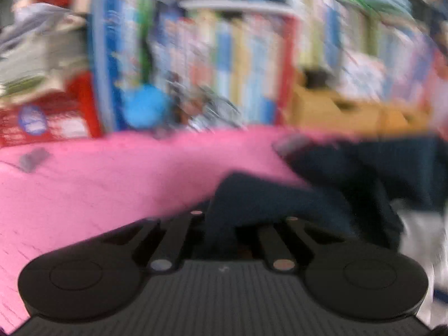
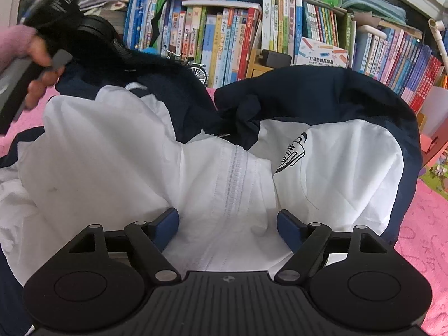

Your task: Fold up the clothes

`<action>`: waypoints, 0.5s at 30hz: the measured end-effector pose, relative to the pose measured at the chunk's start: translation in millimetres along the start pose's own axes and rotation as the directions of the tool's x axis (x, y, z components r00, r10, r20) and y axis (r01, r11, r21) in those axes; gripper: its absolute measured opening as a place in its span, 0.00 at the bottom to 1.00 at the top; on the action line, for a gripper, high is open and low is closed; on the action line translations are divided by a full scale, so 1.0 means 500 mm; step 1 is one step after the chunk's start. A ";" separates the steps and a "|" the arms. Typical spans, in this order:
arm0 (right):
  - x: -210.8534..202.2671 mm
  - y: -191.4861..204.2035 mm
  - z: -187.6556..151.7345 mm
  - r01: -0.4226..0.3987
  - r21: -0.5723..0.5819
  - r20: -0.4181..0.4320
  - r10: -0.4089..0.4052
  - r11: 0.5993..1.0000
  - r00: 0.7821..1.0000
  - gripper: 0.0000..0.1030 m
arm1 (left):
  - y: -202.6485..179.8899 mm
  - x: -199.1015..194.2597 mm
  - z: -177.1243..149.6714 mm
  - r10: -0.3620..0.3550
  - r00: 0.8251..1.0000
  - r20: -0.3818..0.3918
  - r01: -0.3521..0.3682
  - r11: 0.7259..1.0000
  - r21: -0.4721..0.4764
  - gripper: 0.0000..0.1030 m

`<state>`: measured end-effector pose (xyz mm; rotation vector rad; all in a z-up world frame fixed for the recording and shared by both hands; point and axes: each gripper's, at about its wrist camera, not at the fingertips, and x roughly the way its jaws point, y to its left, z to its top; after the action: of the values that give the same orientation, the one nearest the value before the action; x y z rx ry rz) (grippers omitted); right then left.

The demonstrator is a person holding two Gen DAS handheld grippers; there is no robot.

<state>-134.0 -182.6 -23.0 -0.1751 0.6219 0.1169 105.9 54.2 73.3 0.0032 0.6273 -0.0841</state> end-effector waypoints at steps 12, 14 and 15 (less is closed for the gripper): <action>-0.018 -0.015 -0.002 -0.088 0.043 0.054 0.085 0.995 0.995 0.92 | 0.364 -0.154 0.053 0.198 0.960 0.198 -0.158 0.967 -0.201 0.17; -0.014 -0.008 -0.001 -0.081 0.026 0.040 0.080 0.996 0.996 0.92 | 0.427 -0.107 -0.006 0.220 0.971 0.087 -0.186 0.936 -0.299 0.17; -0.012 -0.005 -0.001 -0.079 0.016 0.035 0.078 0.997 0.996 0.92 | 0.452 -0.084 -0.041 0.223 0.974 0.033 -0.198 0.917 -0.348 0.17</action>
<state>-138.9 -185.3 -19.6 -0.1317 0.5954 0.1902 78.1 283.2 76.3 -0.2685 0.5595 0.2349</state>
